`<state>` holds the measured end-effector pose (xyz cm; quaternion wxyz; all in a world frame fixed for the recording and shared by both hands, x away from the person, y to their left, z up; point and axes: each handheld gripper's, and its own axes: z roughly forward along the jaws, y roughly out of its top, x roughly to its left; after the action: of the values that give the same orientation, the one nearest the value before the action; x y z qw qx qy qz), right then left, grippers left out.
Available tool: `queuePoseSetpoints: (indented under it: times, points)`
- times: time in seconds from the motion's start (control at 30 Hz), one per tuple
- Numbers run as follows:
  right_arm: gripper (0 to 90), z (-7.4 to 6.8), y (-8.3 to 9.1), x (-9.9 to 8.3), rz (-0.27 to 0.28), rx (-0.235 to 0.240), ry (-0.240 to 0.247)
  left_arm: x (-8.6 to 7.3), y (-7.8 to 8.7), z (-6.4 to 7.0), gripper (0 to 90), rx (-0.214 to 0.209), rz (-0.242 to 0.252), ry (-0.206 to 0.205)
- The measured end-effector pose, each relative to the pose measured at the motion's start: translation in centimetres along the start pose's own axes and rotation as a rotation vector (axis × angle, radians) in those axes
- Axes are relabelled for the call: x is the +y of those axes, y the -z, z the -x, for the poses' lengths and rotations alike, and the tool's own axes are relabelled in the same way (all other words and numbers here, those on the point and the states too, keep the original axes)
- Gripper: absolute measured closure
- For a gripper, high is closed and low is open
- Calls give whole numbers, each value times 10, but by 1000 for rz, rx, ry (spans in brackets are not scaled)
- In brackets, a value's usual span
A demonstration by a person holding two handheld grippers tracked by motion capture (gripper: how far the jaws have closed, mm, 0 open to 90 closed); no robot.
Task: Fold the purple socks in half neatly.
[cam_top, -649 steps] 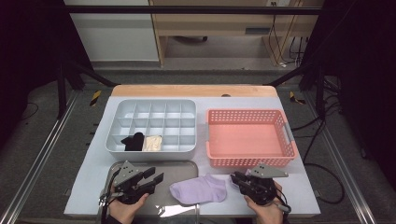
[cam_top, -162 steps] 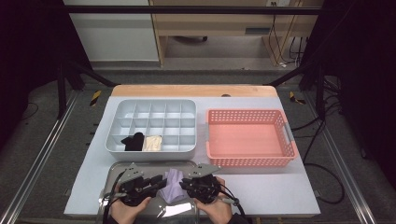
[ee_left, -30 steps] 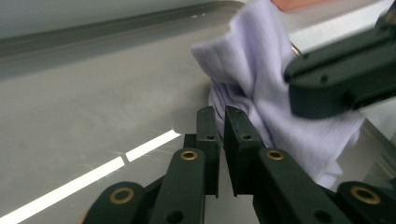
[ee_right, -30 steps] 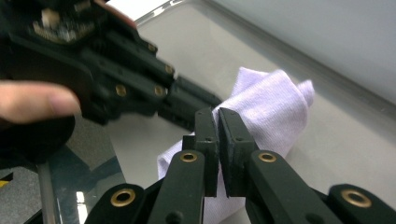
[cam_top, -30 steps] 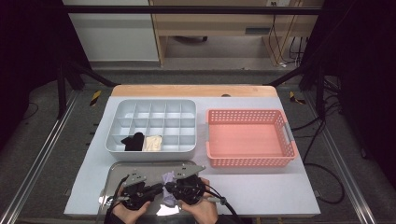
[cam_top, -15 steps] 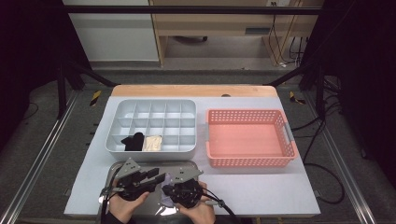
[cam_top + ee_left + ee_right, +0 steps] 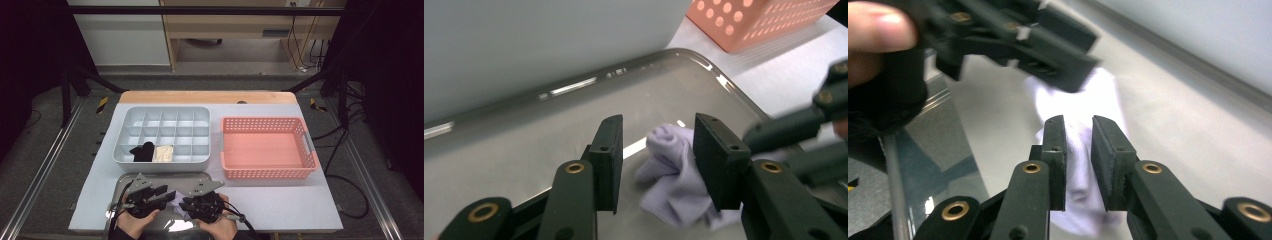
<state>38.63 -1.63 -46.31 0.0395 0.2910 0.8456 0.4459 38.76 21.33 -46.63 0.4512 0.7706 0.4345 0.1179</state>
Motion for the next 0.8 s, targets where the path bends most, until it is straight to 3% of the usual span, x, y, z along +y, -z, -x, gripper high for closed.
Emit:
queuePoseSetpoints:
  times: [0.2,0.43,0.63,0.8]
  points:
    - [754,5,8,1,15,-56,-1,-8,4,6,498,-5,7,20]
    - [748,14,24,8,89,-78,-70,-11,3,19,436,8,-4,-1]
    - [721,11,18,-4,14,-91,-67,-12,2,23,417,25,-10,-7]
    - [699,13,28,-8,48,-73,-93,-12,1,22,412,14,-11,0]
